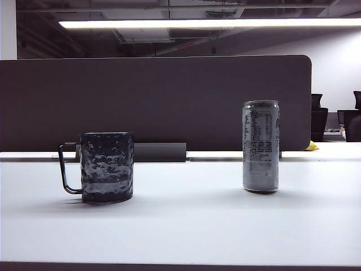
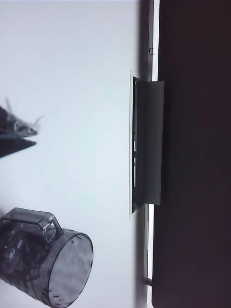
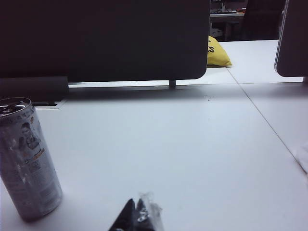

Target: Pick up the metal can, pour some water into the cup, then place the can back on the table.

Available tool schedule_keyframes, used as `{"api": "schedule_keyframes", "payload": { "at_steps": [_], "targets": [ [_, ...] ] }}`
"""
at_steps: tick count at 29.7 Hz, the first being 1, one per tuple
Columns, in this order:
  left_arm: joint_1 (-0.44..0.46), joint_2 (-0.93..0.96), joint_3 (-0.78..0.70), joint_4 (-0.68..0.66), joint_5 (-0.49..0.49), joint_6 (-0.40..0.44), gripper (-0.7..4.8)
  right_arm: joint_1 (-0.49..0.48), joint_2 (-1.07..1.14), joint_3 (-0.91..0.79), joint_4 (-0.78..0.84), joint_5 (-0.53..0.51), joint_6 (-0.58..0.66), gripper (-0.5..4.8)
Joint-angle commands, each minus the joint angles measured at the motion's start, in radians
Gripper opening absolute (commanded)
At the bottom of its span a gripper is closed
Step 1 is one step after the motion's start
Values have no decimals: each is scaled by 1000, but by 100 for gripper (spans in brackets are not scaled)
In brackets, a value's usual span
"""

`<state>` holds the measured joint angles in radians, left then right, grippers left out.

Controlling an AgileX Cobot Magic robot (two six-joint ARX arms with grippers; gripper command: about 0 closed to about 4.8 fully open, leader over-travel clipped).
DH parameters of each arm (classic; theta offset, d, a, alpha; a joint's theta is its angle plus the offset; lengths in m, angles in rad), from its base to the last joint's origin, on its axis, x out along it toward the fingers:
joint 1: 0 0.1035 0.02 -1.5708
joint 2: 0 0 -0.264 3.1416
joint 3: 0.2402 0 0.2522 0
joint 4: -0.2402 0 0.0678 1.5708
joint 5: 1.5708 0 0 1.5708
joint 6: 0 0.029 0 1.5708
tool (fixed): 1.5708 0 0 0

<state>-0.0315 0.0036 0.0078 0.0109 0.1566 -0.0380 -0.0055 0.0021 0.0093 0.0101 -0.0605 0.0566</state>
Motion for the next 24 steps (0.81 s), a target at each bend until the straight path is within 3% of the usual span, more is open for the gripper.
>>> {"api": "schedule_keyframes", "payload": {
  "at_steps": [1, 9, 10, 12, 13, 15, 17, 21, 24],
  "targets": [
    [3, 1, 1, 11, 2, 1, -5, 1, 0, 2, 20, 2, 3, -5],
    [-6, 0, 1, 12, 2, 1, -5, 1, 0, 1, 20, 2, 3, -5],
    [-23, 0, 0, 11, -6, 1, -5, 1, 0, 2, 20, 1, 3, -5],
    [-143, 0, 0, 11, -90, 1, -5, 1, 0, 2, 21, -5, 3, -5],
    [-272, 0, 1, 11, -165, 1, -5, 1, 0, 2, 21, -43, 29, -5],
    [-437, 0, 1, 11, -174, 1, -5, 1, 0, 2, 22, -108, 126, -5],
    [-518, 0, 1, 11, -144, 1, -5, 2, 0, 2, 19, -208, 243, -5],
    [-527, 0, 1, 11, -82, 1, -5, 2, 0, 2, 34, -507, 379, 16],
    [-527, 0, 1, 11, -82, 1, -5, 23, 0, 2, 46, -578, 431, 97]
  ]
}}
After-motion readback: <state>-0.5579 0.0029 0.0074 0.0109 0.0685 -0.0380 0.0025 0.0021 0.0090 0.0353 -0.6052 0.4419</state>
